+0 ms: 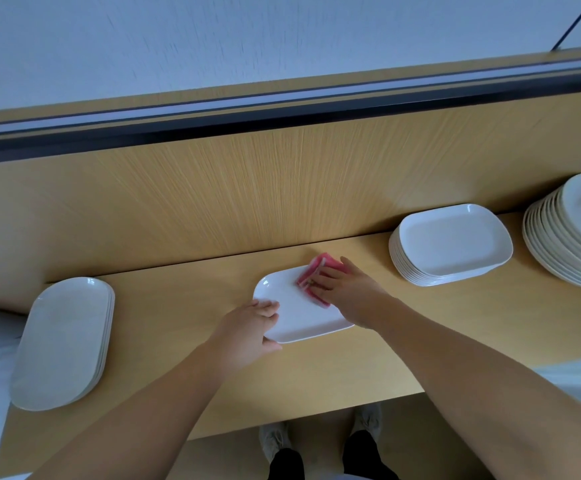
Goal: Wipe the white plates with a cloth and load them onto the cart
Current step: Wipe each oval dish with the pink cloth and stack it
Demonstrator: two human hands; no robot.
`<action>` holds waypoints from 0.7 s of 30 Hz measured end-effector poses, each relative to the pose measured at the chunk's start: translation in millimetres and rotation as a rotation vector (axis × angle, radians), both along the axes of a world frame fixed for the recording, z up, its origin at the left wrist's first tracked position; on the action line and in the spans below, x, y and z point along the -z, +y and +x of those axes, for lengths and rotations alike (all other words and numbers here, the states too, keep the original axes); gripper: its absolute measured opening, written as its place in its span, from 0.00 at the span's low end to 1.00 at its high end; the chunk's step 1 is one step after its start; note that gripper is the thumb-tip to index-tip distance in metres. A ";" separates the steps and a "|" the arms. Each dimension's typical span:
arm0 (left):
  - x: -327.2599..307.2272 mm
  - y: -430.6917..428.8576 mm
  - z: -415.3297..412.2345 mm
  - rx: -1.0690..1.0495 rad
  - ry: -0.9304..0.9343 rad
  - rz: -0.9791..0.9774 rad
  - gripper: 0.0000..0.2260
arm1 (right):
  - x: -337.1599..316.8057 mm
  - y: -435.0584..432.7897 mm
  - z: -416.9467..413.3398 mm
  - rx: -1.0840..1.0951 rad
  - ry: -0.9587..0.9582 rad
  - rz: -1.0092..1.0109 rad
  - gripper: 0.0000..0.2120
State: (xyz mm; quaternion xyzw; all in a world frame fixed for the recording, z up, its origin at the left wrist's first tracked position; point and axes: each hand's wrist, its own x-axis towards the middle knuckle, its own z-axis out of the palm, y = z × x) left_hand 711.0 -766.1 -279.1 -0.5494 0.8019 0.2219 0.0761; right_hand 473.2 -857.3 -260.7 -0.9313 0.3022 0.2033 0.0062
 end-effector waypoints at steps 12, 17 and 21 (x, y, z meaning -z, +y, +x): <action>-3.8 1.5 -13.1 0.089 -0.154 -0.002 0.28 | -4.6 23.5 -17.2 0.348 -0.045 0.097 0.17; -1.8 0.7 -14.0 0.129 -0.167 -0.023 0.28 | 1.3 43.5 -22.0 0.361 -0.053 0.124 0.16; -2.3 -0.1 -15.6 0.122 -0.214 0.002 0.28 | -4.2 59.1 -22.6 0.303 -0.048 0.143 0.10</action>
